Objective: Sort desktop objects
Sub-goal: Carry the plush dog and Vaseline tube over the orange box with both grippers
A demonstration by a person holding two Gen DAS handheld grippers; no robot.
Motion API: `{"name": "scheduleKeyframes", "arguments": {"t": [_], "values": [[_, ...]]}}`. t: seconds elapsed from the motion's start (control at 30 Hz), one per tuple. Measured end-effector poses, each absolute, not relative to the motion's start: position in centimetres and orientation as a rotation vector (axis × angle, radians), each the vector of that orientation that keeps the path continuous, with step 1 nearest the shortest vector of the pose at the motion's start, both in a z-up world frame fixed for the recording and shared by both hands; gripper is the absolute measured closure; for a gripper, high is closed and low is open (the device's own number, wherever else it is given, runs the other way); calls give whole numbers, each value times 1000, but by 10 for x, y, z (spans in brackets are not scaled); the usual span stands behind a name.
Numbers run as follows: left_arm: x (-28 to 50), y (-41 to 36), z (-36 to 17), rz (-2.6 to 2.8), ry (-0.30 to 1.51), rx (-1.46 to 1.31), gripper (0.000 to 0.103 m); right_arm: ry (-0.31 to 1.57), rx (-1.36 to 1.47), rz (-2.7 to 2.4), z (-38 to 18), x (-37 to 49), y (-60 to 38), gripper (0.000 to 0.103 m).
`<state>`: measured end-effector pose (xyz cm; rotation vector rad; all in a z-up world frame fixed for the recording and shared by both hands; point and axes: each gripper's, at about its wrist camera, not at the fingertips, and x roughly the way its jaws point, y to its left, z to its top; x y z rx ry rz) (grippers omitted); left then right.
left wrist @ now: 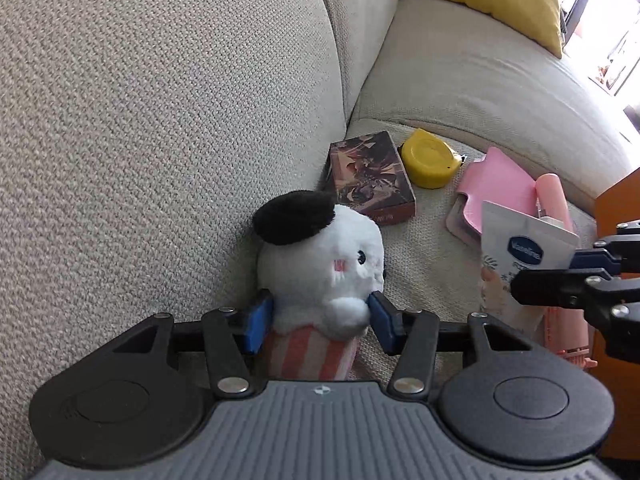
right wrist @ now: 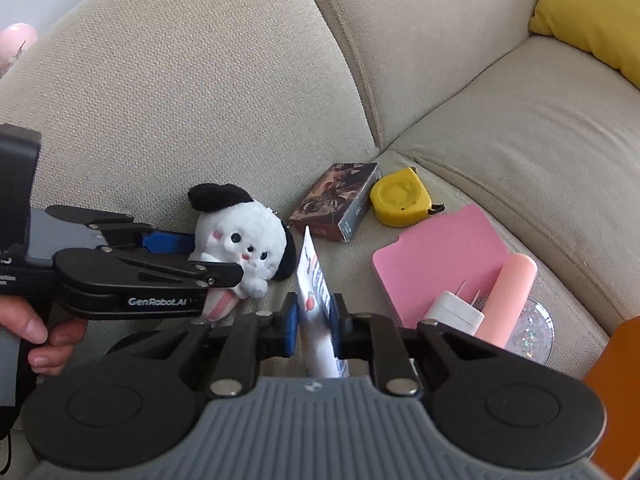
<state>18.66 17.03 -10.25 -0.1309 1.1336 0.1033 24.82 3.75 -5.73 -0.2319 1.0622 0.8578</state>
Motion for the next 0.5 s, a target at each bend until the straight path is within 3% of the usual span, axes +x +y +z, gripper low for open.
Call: {"name": "scheduleKeyframes", "arguments": {"t": [0.17, 0.23, 0.5], "values": [[199, 148, -114, 156, 1169, -11, 26, 1062, -219, 849, -61, 248, 35, 86], [200, 140, -119, 175, 1174, 50, 24, 1057, -215, 842, -62, 248, 36, 86], [177, 154, -105, 156, 1116, 28, 38, 1042, -188, 811, -57, 246, 24, 88]]}}
